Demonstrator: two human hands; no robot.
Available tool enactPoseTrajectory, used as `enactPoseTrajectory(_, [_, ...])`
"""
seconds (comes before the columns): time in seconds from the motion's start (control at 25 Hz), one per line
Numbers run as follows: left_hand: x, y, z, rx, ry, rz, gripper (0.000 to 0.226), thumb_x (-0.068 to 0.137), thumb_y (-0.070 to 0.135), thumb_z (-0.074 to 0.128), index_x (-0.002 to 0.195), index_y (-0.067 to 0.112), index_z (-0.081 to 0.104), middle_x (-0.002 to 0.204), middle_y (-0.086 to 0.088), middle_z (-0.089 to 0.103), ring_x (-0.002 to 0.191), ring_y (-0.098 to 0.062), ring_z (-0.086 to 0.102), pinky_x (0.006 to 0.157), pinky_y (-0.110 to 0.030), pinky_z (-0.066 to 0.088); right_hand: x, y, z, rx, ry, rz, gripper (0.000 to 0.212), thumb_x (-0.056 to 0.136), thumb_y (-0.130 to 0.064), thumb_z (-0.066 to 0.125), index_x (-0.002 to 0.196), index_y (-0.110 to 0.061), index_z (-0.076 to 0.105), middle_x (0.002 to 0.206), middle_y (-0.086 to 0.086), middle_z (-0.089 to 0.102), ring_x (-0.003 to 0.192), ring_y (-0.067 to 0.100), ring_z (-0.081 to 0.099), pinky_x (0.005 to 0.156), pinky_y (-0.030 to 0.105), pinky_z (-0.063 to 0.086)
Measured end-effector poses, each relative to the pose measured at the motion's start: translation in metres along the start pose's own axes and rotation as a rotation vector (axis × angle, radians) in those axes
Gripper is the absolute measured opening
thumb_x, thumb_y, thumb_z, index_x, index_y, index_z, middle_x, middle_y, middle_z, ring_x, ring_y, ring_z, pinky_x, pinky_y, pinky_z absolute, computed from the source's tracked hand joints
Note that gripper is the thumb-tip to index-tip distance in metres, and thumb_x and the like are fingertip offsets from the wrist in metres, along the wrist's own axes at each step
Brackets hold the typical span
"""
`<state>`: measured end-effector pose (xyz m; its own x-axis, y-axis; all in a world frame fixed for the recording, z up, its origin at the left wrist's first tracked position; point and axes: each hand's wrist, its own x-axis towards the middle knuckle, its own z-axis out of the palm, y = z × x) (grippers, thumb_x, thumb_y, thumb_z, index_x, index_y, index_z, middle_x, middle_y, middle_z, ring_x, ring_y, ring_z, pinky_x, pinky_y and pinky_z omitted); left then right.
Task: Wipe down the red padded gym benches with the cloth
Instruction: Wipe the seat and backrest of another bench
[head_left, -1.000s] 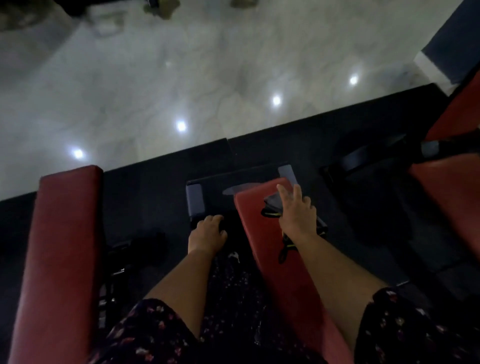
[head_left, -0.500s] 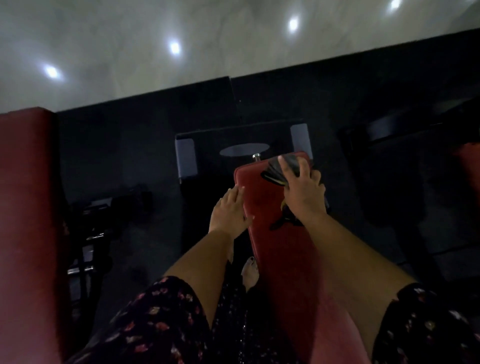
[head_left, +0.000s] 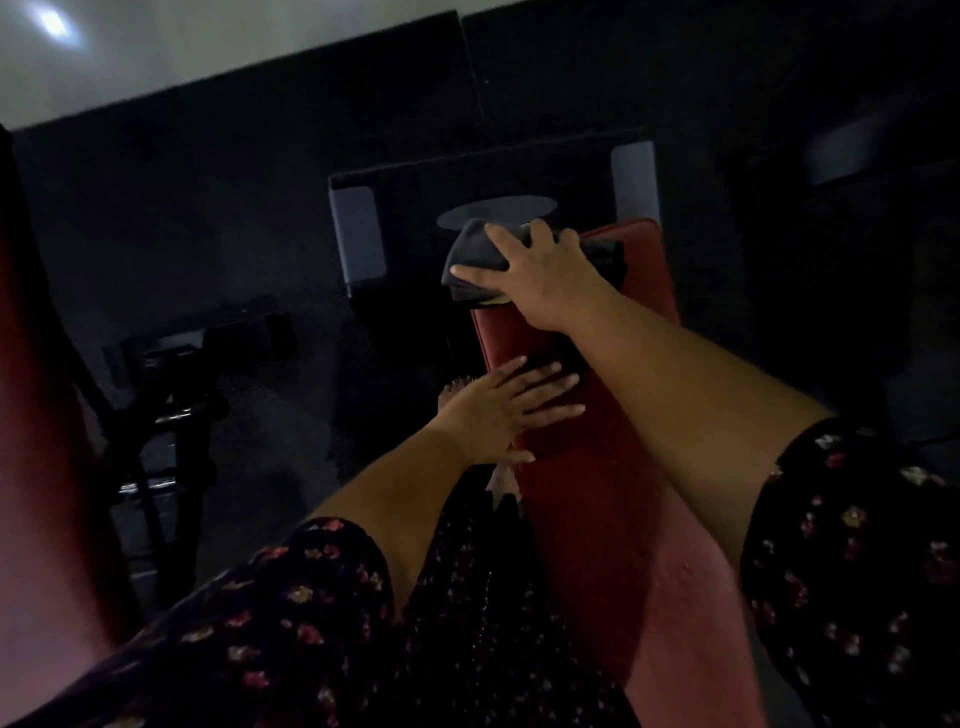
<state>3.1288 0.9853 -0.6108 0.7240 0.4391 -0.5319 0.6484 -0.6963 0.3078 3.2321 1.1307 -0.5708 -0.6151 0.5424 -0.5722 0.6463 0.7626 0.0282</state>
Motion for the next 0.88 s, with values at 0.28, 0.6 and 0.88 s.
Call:
enactPoseTrajectory(0.28, [0.011,0.004,0.009,0.052,0.024,-0.037,0.089,0.092,0.075,0.021,0.144,0.031,-0.036,0.150,0.001,-0.044,0.138,-0.019,-0.037,0.108,-0.042,-0.032,-0.018,0.017,0.011,-0.112,0.072,-0.185,0.057,0.104,-0.024,0.032,0.150,-0.051,0.012,0.161,0.009,0.007,0.134,0.046,0.028,0.099,0.057,0.035])
enactPoseTrajectory(0.6, [0.012,0.007,0.009,0.074,0.033,-0.072,0.092,0.089,0.077,0.020,0.144,0.031,-0.037,0.145,0.001,-0.049,0.134,-0.020,-0.043,0.110,-0.042,-0.029,-0.080,0.103,0.061,0.234,0.037,0.427,0.057,0.098,-0.032,0.036,0.146,-0.057,0.018,0.159,0.006,0.014,0.121,0.047,0.036,0.096,0.055,0.037])
enactPoseTrajectory(0.88, [0.006,0.006,0.018,0.052,0.161,-0.202,0.102,0.080,0.084,0.020,0.148,0.030,-0.031,0.159,0.000,-0.028,0.147,-0.022,-0.025,0.117,-0.041,-0.023,-0.076,0.038,0.057,0.620,0.035,0.924,0.076,0.097,-0.012,0.048,0.151,-0.050,0.010,0.161,0.007,0.010,0.123,0.041,0.038,0.094,0.053,0.041])
